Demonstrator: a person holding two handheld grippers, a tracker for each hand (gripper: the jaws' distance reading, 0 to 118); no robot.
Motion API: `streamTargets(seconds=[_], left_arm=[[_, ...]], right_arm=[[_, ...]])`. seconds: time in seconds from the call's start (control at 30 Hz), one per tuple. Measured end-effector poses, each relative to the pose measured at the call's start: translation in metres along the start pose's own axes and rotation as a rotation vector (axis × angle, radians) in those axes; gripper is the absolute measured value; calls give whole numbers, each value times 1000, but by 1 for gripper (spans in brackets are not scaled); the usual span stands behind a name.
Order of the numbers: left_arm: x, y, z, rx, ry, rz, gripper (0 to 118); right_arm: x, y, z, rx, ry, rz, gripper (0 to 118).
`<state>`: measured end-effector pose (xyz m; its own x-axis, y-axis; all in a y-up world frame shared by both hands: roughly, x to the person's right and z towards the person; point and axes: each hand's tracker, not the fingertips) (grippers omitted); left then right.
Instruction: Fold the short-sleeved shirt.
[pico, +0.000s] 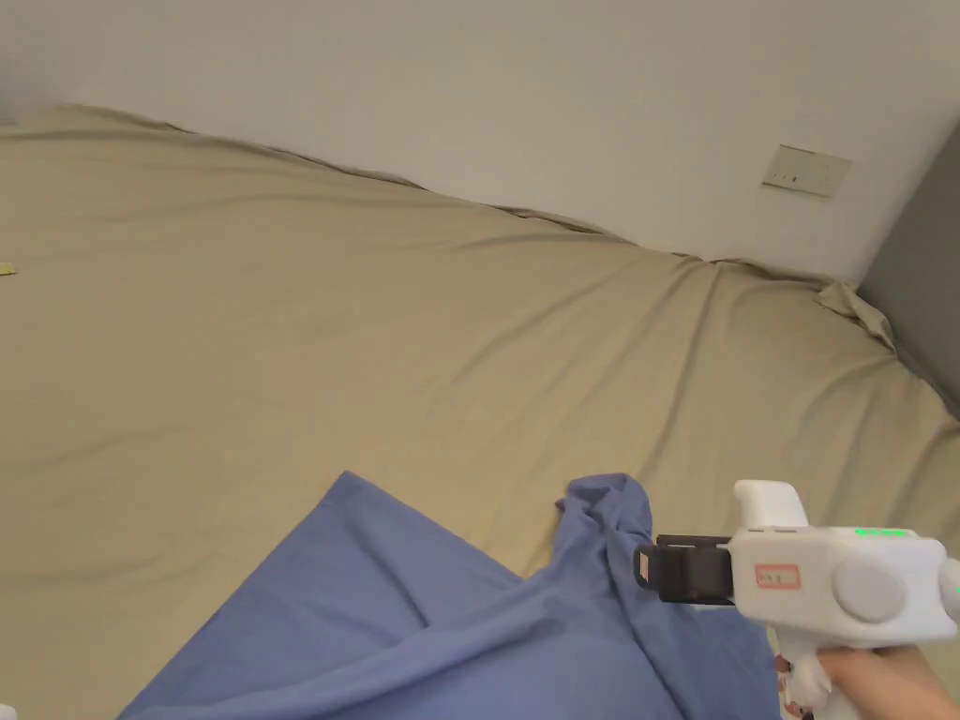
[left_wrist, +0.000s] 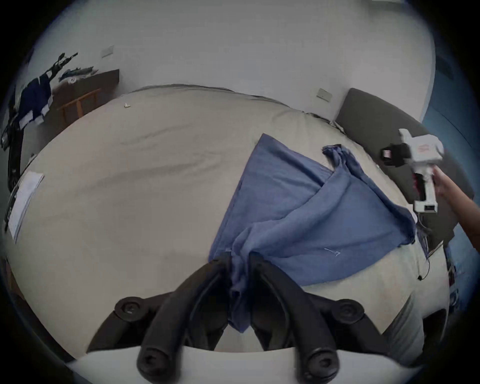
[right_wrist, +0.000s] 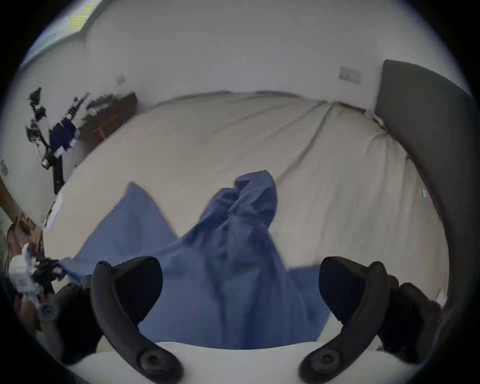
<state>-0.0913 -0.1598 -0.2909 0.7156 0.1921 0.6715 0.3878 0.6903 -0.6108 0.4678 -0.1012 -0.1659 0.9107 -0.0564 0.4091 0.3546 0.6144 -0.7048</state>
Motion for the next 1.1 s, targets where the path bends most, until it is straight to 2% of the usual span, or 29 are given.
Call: streamTargets(seconds=[0.07, 0.17, 0.23, 0.27, 0.3, 0.33, 0.37, 0.47, 0.6, 0.8, 0.97, 1.07, 1.1], left_arm=[[-2, 0, -3, -9, -7, 25, 13], [-3, -1, -6, -14, -5, 56, 13], [-4, -3, -8, -18, 0, 77, 13], [-6, -4, -10, -22, -3, 88, 13], [-7, -4, -11, -25, -5, 97, 13], [-8, -4, -12, -24, -7, 105, 13], [-10, -3, -13, -25, -17, 119, 13], [-12, 2, -11, -3, -33, 166, 13], [-13, 21, -3, 55, -54, 169, 12], [-5, 92, 19, 228, -109, 128, 12], [4, 192, 40, 370, -111, 21, 12], [12, 256, 51, 446, -122, -34, 12], [16, 277, 54, 465, -119, -55, 12]], right_arm=[[11, 23, -42, -130, 17, -6, 118], [18, 53, -88, -224, -2, -118, 118], [20, 58, -108, -257, 65, -155, 116], [20, 57, -112, -267, 56, -149, 103], [19, 57, -116, -288, 26, -149, 49], [19, 58, -118, -315, -36, -137, 6], [17, 55, -115, -305, -54, -129, 6], [19, 48, -89, -147, 72, -184, 5], [21, 51, -43, 14, 124, -219, 5], [15, 78, 38, 301, 171, -203, 5], [4, 122, 114, 479, 148, -147, 5], [3, 157, 152, 572, 56, -89, 5], [4, 171, 164, 593, 62, -76, 5]])
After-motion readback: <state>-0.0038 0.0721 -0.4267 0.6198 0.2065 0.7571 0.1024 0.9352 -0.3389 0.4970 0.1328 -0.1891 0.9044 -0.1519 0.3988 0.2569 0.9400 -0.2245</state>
